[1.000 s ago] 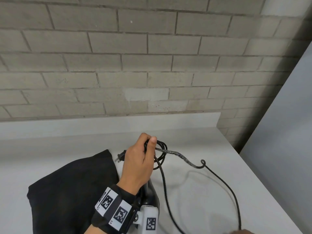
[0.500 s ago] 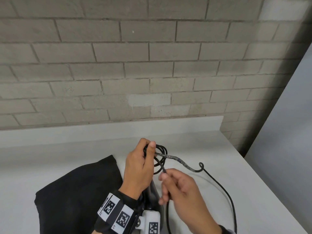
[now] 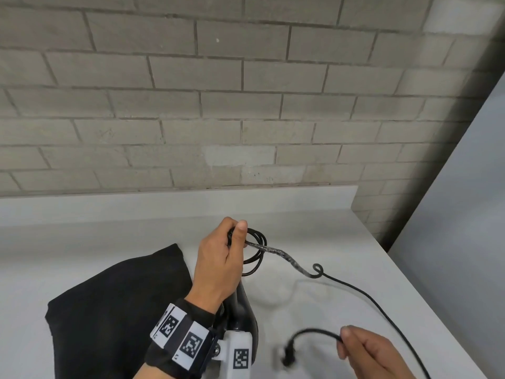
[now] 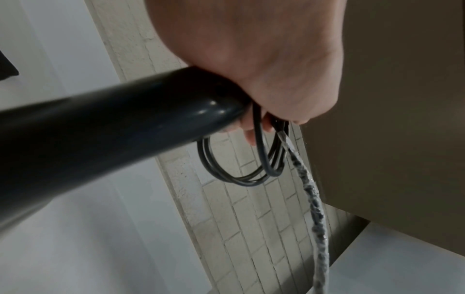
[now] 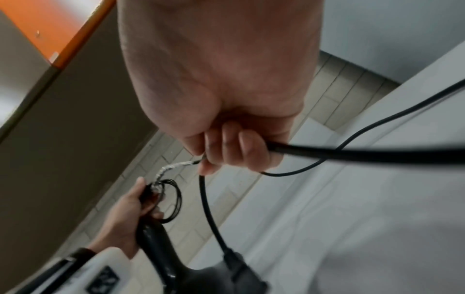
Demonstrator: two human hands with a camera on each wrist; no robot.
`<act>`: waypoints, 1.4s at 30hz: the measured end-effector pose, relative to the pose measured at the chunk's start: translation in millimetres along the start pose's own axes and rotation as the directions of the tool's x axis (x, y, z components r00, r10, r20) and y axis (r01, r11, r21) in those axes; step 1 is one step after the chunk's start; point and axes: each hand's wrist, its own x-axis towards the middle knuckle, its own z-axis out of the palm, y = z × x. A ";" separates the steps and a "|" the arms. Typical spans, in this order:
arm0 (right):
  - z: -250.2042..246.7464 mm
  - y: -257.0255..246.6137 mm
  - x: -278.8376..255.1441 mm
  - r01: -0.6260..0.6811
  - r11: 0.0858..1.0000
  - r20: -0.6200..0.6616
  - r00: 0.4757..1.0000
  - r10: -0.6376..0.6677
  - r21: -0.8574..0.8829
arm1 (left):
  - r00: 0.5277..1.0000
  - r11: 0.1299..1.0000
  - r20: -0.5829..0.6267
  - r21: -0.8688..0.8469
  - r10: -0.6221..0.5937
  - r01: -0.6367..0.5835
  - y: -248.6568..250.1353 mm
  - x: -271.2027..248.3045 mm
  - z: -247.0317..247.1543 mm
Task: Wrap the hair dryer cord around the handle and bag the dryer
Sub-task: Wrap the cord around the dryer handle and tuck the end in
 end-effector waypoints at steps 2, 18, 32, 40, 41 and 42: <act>-3.4 8.1 1.6 0.028 0.987 -0.021 0.999 -0.032 -0.158 | 1.000 1.000 0.005 -0.001 -0.005 0.005 -0.9 -0.3 -1.0; 59.3 -75.0 52.4 0.461 0.794 -0.169 0.813 -0.557 -0.397 | 1.000 0.999 0.027 0.039 0.003 -0.004 0.2 -0.9 1.5; 15.7 -154.7 89.0 0.750 0.247 0.237 0.474 -0.848 -0.614 | 0.975 0.987 0.159 -0.014 0.158 -0.158 4.3 -1.6 -4.9; 17.8 -160.6 130.1 0.722 0.654 0.237 0.692 -0.682 -0.226 | 0.957 0.975 0.187 -0.051 0.221 -0.216 3.2 -1.8 -7.3; 19.9 -157.3 133.5 0.683 0.710 0.230 0.728 -0.646 -0.170 | 0.956 0.974 0.188 -0.061 0.226 -0.218 3.6 -1.9 -7.7; 22.4 -152.8 136.6 0.643 0.759 0.222 0.759 -0.612 -0.104 | 0.955 0.973 0.187 -0.071 0.230 -0.221 3.3 -2.0 -7.9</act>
